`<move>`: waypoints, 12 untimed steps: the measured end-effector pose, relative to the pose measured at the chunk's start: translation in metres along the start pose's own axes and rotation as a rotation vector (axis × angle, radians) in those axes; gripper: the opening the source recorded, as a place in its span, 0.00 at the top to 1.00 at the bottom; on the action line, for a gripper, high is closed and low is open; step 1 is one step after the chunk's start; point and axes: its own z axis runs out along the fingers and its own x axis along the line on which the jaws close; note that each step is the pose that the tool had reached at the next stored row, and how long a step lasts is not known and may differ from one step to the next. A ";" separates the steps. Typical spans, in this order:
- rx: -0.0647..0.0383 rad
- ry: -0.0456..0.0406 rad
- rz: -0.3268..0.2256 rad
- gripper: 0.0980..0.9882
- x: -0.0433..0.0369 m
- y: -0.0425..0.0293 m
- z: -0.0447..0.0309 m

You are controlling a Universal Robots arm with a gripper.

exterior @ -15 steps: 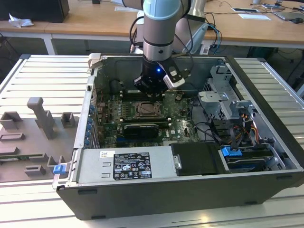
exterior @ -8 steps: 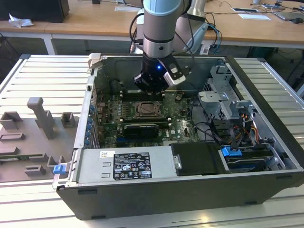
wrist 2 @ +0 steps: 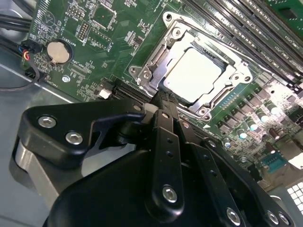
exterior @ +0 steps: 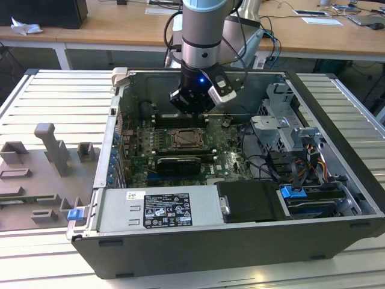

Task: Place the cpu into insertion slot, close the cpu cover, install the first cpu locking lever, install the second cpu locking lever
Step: 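Install the second cpu locking lever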

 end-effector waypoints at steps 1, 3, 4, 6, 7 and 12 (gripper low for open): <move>0.000 -0.0001 0.000 0.99 0.0000 -0.0005 0.0000; 0.000 -0.0001 0.000 0.99 0.0001 -0.0014 -0.0001; 0.000 0.0000 0.000 0.99 0.0001 -0.0020 -0.0001; 0.000 0.0000 0.000 0.99 0.0003 -0.0040 -0.0002; 0.000 0.0000 0.000 0.99 0.0003 -0.0047 -0.0003; 0.000 0.0000 0.000 0.99 0.0005 -0.0069 -0.0004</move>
